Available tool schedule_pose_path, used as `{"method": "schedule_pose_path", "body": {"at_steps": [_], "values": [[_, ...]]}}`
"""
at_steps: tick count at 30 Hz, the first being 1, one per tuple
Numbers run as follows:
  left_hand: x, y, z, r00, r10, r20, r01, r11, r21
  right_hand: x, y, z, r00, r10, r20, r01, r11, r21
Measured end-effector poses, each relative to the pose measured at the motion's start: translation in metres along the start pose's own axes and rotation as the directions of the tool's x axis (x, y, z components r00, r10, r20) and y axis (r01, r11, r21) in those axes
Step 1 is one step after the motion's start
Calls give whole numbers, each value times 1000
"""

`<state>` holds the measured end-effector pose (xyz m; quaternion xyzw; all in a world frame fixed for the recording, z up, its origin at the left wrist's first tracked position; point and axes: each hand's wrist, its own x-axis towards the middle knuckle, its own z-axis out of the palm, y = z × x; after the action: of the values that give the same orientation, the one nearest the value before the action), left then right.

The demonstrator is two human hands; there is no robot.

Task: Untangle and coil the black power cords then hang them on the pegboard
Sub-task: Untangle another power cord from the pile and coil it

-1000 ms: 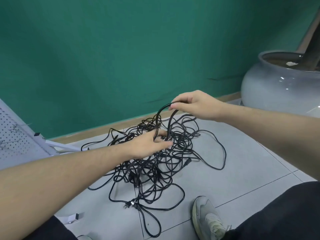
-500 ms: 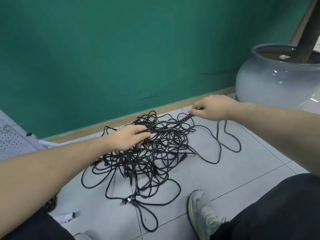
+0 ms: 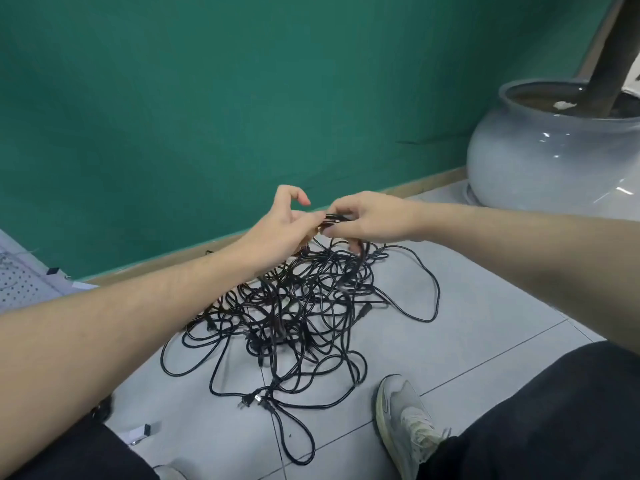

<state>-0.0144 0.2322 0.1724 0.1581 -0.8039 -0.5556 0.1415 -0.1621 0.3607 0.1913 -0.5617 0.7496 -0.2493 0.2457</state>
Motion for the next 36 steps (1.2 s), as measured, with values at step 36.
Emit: {"method": "schedule_pose_path", "body": {"at_steps": [36], "values": [[7,-18,12,991,-57,123,31,979,202,0,13,8,999,-10,35,21,947,-320]]}}
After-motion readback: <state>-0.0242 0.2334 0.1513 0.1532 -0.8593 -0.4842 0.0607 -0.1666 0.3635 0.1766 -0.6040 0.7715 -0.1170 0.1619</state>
